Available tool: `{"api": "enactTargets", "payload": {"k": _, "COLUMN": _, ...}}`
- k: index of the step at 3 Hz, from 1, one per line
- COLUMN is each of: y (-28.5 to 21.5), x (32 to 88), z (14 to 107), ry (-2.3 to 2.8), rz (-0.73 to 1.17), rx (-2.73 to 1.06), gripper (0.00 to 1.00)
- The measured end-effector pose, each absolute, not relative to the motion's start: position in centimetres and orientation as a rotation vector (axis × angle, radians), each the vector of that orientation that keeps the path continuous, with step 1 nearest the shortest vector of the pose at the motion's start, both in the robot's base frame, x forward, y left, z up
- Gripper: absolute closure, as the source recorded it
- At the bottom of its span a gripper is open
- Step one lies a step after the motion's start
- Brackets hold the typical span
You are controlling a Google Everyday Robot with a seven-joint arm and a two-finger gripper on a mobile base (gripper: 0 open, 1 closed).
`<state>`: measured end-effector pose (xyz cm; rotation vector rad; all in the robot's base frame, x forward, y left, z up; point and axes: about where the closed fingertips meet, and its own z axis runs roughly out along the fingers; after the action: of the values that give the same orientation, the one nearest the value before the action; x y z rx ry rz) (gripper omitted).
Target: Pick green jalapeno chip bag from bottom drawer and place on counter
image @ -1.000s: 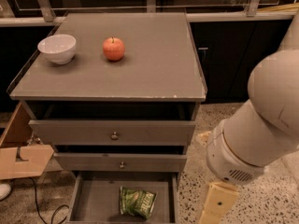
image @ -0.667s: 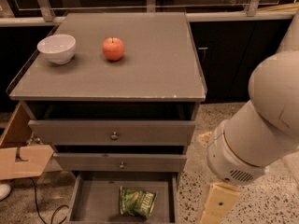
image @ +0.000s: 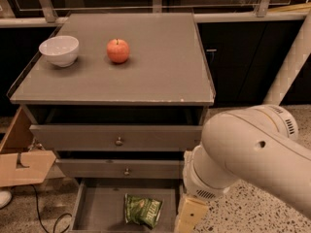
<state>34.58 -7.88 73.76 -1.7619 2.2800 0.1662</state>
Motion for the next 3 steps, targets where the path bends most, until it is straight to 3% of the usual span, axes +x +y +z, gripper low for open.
{"api": "enactTargets", "payload": {"k": 3, "y": -5.0, "x": 33.2, "z": 69.0, "ry": 2.232, "rz": 0.286, "rx": -1.838, "gripper": 0.0}}
